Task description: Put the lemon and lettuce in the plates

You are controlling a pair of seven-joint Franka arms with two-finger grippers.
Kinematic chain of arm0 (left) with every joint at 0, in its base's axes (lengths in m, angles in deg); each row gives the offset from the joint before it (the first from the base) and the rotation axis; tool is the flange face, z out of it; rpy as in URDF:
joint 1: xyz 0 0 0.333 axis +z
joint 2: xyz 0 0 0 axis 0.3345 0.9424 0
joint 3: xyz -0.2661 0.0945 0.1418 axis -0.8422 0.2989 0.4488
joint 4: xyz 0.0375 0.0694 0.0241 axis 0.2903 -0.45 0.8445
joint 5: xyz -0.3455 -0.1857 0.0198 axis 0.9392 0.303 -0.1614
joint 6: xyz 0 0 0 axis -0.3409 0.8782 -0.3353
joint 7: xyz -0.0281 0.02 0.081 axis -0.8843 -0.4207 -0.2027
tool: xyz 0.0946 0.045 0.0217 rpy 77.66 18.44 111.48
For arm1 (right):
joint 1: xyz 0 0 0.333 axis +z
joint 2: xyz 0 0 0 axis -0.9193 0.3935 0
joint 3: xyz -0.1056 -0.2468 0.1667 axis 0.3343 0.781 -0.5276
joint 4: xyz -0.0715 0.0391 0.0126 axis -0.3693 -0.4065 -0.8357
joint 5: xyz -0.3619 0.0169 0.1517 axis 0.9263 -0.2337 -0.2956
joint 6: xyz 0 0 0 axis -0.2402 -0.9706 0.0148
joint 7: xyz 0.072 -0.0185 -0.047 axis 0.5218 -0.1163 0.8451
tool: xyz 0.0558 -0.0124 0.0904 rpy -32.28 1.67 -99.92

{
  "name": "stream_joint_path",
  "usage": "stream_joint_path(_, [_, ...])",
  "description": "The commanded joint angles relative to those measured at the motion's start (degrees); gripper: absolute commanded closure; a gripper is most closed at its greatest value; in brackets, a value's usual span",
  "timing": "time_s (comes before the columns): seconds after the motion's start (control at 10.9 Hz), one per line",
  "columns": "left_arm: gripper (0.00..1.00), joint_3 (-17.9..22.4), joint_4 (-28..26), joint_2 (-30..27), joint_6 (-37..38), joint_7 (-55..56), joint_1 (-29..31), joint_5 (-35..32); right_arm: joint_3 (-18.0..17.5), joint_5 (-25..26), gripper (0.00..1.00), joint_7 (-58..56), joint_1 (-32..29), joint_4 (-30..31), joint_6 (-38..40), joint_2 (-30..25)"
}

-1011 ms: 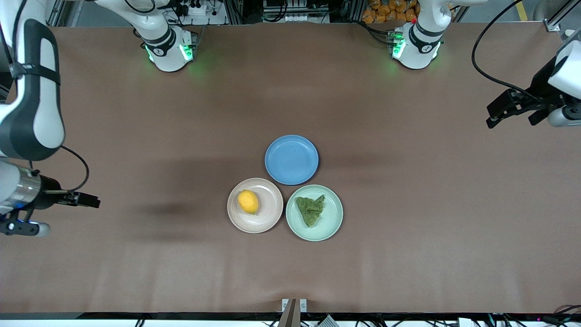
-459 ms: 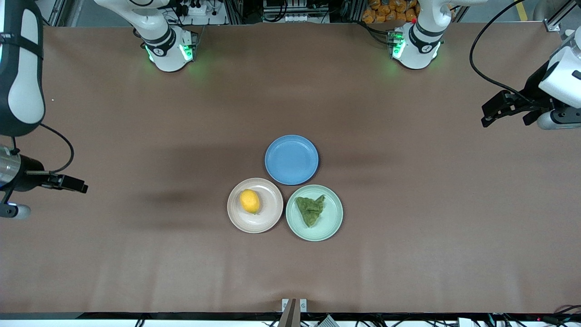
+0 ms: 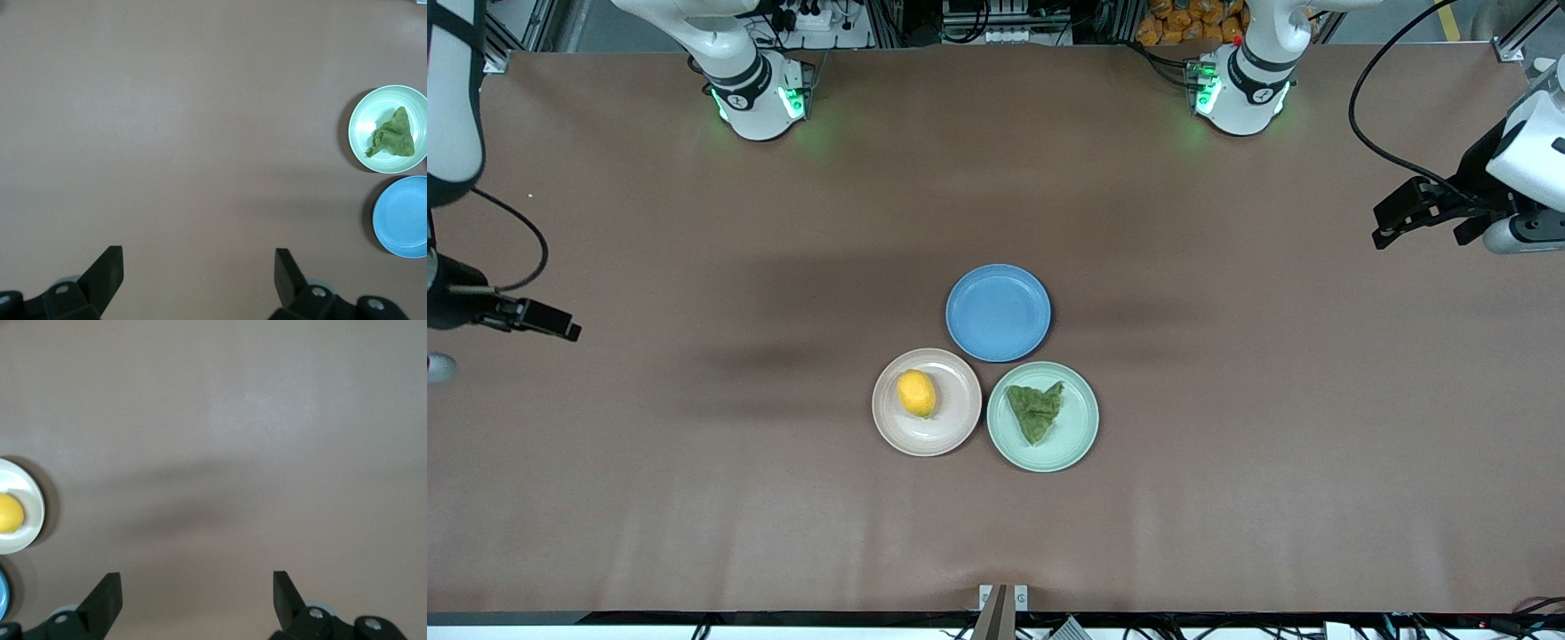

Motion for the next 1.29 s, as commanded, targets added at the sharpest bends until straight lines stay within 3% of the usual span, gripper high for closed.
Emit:
stream_joint_path(0.0, [0.00, 0.1, 0.5, -0.3, 0.5, -1.6, 0.6, 1.2, -0.8, 0.8, 0.00, -0.1, -0.7, 4.3, 3.3, -6.9])
stream_joint_path(0.46, [0.00, 0.1, 0.6, -0.3, 0.4, -1.6, 0.6, 0.7, -1.1, 2.4, 0.00, 0.5, -0.4, 3.5, 10.6, -11.5])
stream_joint_path(0.92, [0.00, 0.1, 0.6, -0.3, 0.4, -1.7, 0.6, 0.6, -1.2, 2.4, 0.00, 0.4, -0.2, -2.9, 11.5, -10.9])
stream_joint_path(1.19, [0.00, 0.1, 0.6, -0.3, 0.4, -1.7, 0.6, 0.7, -1.2, 2.4, 0.00, 0.3, -0.3, -2.4, 11.6, -10.5])
